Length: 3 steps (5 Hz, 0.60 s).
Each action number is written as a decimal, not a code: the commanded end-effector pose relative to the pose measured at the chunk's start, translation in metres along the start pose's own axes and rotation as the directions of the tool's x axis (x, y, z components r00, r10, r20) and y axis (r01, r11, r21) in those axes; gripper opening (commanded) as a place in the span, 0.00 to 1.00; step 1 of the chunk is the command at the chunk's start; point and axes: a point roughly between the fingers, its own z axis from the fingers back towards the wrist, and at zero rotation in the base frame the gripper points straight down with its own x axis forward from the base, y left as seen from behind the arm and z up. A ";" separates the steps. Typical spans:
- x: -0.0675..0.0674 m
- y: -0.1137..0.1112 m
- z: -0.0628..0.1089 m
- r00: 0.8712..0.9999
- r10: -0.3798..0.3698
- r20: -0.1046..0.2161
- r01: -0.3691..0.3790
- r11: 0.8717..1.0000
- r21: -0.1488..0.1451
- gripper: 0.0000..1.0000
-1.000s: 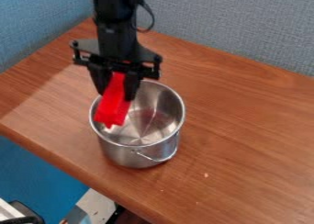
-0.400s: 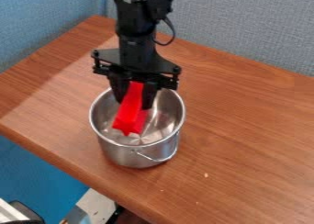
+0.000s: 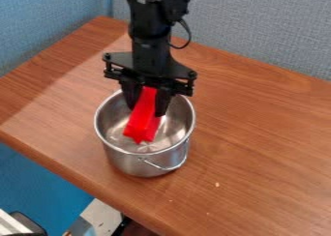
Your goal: Put the red object in the metal pot
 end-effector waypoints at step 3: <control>0.007 -0.010 -0.002 1.000 -0.028 -0.001 0.028 1.000 0.006 0.00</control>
